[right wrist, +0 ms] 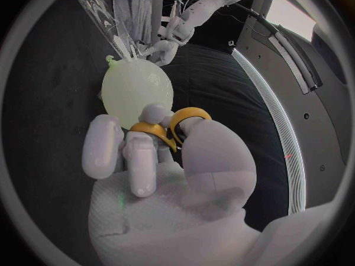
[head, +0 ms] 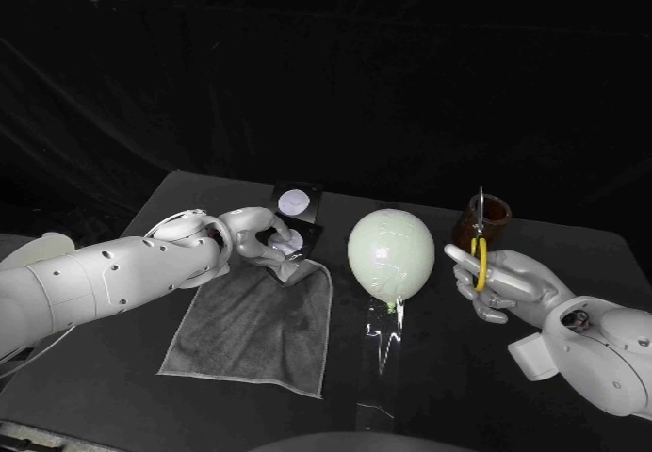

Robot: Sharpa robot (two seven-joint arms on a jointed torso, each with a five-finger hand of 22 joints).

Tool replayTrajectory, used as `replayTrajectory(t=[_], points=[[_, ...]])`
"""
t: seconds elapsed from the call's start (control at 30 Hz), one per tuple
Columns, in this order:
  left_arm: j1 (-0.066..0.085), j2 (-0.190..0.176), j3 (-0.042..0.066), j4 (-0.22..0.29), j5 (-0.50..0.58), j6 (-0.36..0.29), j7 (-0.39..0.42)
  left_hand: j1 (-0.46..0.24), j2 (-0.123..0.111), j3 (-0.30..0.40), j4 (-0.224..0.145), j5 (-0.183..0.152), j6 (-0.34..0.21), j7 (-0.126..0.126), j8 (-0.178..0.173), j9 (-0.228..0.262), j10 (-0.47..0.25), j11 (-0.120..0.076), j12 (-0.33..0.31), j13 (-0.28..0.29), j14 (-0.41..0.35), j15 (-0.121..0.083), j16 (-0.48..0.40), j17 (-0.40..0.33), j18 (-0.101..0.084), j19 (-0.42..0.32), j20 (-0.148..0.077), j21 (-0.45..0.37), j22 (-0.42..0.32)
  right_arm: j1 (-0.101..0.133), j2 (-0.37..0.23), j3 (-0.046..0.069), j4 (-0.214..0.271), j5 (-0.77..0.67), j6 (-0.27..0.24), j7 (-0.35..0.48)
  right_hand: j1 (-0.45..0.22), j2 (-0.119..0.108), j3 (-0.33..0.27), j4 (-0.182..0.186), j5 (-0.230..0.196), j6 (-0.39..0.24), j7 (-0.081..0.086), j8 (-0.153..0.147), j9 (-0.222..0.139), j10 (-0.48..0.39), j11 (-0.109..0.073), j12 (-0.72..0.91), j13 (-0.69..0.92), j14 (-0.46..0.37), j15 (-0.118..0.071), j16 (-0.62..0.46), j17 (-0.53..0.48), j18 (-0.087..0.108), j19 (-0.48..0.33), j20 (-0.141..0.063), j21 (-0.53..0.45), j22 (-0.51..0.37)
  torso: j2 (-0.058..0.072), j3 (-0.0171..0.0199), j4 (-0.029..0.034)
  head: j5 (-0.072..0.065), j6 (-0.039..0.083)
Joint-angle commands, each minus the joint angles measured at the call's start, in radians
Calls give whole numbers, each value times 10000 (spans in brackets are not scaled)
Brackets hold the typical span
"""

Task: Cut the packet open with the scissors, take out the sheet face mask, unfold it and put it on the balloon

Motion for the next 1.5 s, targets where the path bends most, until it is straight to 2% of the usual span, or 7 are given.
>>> replayTrajectory(t=[0.03, 0.37, 0.4, 0.6, 0.9, 1.27, 1.5], points=[[-337, -16, -226, -104, -368, 832, -243, 297, -13, 221, -114, -9, 322, -99, 143, 347, 1360, 136, 164, 241, 546, -41, 194, 278, 185, 233, -11, 126, 9, -11, 2, 5, 17, -101, 181, 138, -104, 736, 48, -15, 22, 3939, -1384, 4334, 1930, 2780, -1453, 8785, 3832, 997, -117, 50, 2528, 71, -14, 17, -17, 873, -21, 7, -4, 18, 3], [-454, -89, -236, -53, -532, 315, 272, 662, 94, 721, -112, -4, 1149, -216, 400, 388, 2297, 45, 164, 199, 2264, -55, 679, 592, 187, 1182, -16, 561, 161, -23, 3, 5, 18, -102, 173, 150, -83, 741, 50, -18, 22, 3945, -1383, 4341, 1933, 2780, -1452, 8785, 3832, 997, -116, 50, 2528, 69, -6, 18, -6, 881, -23, 17, -14, 15, 34], [-465, -95, -237, -47, -542, 232, 341, 787, 143, 978, -75, -20, 1442, -242, 506, 415, 2652, 15, 176, 189, 2604, -67, 798, 640, 208, 1869, 16, 876, 285, -23, 1, 5, 19, -102, 172, 151, -83, 741, 50, -18, 22, 3945, -1383, 4341, 1933, 2780, -1452, 8785, 3832, 997, -116, 50, 2528, 69, -6, 18, -6, 881, -17, 17, -13, 13, 44], [-511, -116, -240, -15, -625, -263, 688, 953, -77, 2033, 122, -19, 2061, -340, 713, 474, 3658, -91, 6, 164, 3374, -184, 934, 675, 212, 3465, -43, 1562, 509, -25, -8, 5, 26, -102, 167, 160, -83, 741, 50, -18, 22, 3945, -1383, 4341, 1933, 2780, -1452, 8785, 3832, 997, -116, 50, 2528, 69, -6, 18, -6, 881, 5, 10, -11, 20, 57], [-539, -146, -241, 20, -668, -1072, 1126, 483, -587, 3673, -25, -11, 2615, -661, 988, 692, 4864, -263, -244, 179, 4331, -424, 980, 698, 198, 4093, -132, 1949, 621, -26, -10, 5, 31, -102, 158, 173, -83, 741, 50, -18, 22, 3945, -1383, 4341, 1933, 2780, -1452, 8785, 3832, 997, -116, 50, 2528, 69, -6, 18, -6, 881, 17, 0, -5, 38, 64], [-563, -286, -205, 315, 299, -1951, 1947, 100, -785, 4601, -417, -1, 2346, -413, 903, 785, 4701, -221, -354, 154, 4268, -362, 679, 628, 168, 3960, -132, 2033, 656, -27, -24, 6, 31, -101, 152, 187, -61, 738, 48, -22, 22, 3930, -1382, 4322, 1926, 2780, -1451, 8785, 3832, 997, -116, 49, 2527, 71, -11, 19, -16, 878, 21, -8, -5, 14, 96], [-565, -733, -142, 904, 1269, -2273, 2384, -694, -1798, 4730, -475, -81, 1451, 20, 401, 633, 3241, 239, -356, 152, 3368, 30, 62, 412, -70, 3213, 156, 1568, 413, -28, -40, 6, 22, -101, 153, 190, -61, 738, 48, -22, 22, 3930, -1382, 4322, 1926, 2780, -1451, 8785, 3832, 997, -116, 49, 2527, 71, -11, 19, -16, 878, 10, 3, 10, 0, 86]])
